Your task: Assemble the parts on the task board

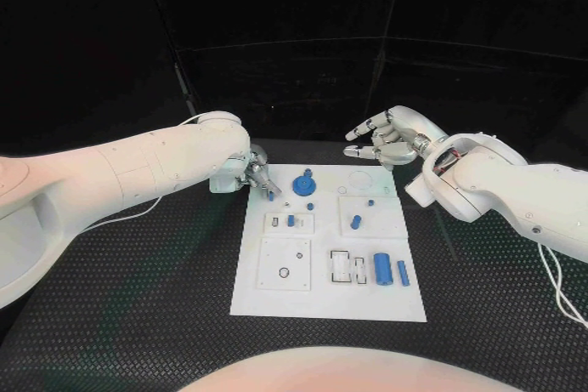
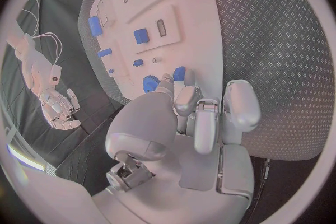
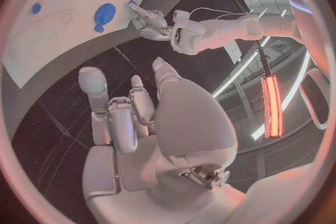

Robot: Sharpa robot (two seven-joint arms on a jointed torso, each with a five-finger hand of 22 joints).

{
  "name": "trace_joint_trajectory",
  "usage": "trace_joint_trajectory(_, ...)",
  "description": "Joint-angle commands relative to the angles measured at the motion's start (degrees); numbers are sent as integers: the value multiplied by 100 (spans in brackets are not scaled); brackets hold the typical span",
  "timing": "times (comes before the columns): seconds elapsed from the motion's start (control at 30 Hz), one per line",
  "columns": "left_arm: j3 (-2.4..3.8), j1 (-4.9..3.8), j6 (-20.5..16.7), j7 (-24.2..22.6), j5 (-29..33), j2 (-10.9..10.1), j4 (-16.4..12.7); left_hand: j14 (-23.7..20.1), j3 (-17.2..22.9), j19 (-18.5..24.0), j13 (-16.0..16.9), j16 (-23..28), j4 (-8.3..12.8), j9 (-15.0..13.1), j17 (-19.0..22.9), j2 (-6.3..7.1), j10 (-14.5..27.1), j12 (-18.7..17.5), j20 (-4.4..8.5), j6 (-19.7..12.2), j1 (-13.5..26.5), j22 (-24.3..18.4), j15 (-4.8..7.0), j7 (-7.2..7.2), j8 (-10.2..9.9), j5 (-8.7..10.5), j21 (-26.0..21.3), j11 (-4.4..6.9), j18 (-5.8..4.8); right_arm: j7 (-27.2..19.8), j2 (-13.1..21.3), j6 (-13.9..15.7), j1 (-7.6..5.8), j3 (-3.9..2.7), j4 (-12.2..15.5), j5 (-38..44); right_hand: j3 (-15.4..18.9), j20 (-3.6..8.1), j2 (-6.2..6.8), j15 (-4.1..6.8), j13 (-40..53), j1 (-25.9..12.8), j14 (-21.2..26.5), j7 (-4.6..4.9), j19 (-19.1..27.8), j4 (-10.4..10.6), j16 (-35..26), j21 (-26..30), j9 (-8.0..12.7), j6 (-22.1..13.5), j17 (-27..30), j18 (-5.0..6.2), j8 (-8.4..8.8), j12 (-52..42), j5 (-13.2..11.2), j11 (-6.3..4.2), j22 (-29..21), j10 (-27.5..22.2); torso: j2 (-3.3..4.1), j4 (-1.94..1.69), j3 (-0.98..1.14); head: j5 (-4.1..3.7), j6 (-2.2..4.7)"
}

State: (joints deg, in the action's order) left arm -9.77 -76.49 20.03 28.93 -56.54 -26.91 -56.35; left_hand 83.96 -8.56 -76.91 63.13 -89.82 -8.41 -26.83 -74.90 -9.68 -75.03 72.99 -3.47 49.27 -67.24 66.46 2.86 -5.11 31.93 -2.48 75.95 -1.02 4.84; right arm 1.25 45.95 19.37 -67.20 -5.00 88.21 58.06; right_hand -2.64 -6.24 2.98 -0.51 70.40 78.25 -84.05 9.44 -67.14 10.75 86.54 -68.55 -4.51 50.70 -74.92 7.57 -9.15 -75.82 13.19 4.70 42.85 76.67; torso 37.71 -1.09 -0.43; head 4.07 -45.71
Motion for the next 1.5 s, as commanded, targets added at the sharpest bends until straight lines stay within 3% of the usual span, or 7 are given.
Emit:
trace_joint_trajectory(0.03,3,-6,51,-29,66,4,-7,604,12,-10,-5,-18,81,13,-1510,-30,-2,2,-9,48,-133,6,-8,13,-7,-22,-29,29,27,-50,-5,2,-10,-3,7,-11,23,-9,-21,32,4,-18,-390,8,33,11,-26,28,0,5,-621,70,-26,20,12,-18,-7,-8,2,-1,0,-1,-4)
trace_joint_trajectory(0.2,3,0,26,-45,115,3,-22,604,129,-9,3,-18,287,20,-1510,-188,-12,8,-1,69,-418,13,3,39,11,-24,-32,55,27,-50,-8,-1,-10,-3,6,-11,23,-9,-21,32,4,-18,-390,8,33,11,-26,28,0,5,-621,70,-26,20,12,-18,-7,-8,-1,2,0,3,-13)
trace_joint_trajectory(0.47,4,11,-114,-68,315,-9,-36,604,362,-20,24,-18,675,-104,-1510,-418,-39,14,46,134,-862,43,60,131,198,-20,-23,130,24,-54,-10,3,-10,-3,-1,-11,20,-8,-31,34,4,3,-391,6,33,7,-26,31,-1,7,-624,71,-33,19,26,-20,-10,-7,-1,-2,1,7,-12)
trace_joint_trajectory(0.77,4,18,-257,-65,565,-131,-180,604,535,-17,11,-18,921,-397,-1510,-533,-54,-7,100,60,-942,48,111,194,528,-20,-33,185,23,-51,-1,0,-10,-3,-2,-11,20,-8,-31,34,4,3,-391,6,33,7,-26,31,-1,7,-624,71,-33,19,26,-20,-10,-7,-1,-4,3,11,-15)
trace_joint_trajectory(1.0,6,17,-500,-54,690,-412,-562,604,589,-21,6,-18,988,-511,-1510,-555,-62,-13,114,-1,-905,57,122,207,640,-20,-34,198,21,-47,8,-13,-10,-3,-10,-11,20,-7,-34,34,-1,11,-390,5,32,5,-29,31,-1,8,-619,71,-37,22,33,-20,-10,-11,-8,-17,1,10,-21)
trace_joint_trajectory(1.33,7,18,-1082,-75,724,-976,-1427,604,673,-42,15,-18,1098,-632,-1510,-572,-85,-9,130,-66,-885,89,138,228,755,-21,-19,217,15,-48,17,-21,-10,-3,-26,-21,21,-7,-35,35,6,12,-392,5,31,6,-27,31,-1,9,-624,70,-38,17,35,-21,-10,-6,-2,-4,0,30,-14)
trace_joint_trajectory(1.5,5,19,-1367,-102,713,-1243,-1864,604,759,-60,15,-18,1200,-689,-1510,-568,-94,-12,142,-109,-900,115,149,239,801,-21,-5,227,11,-49,26,-20,-10,-3,-28,-23,21,-7,-35,35,6,12,-392,5,31,6,-27,31,-1,9,-624,70,-38,17,35,-21,-10,-6,1,-14,-3,37,-21)
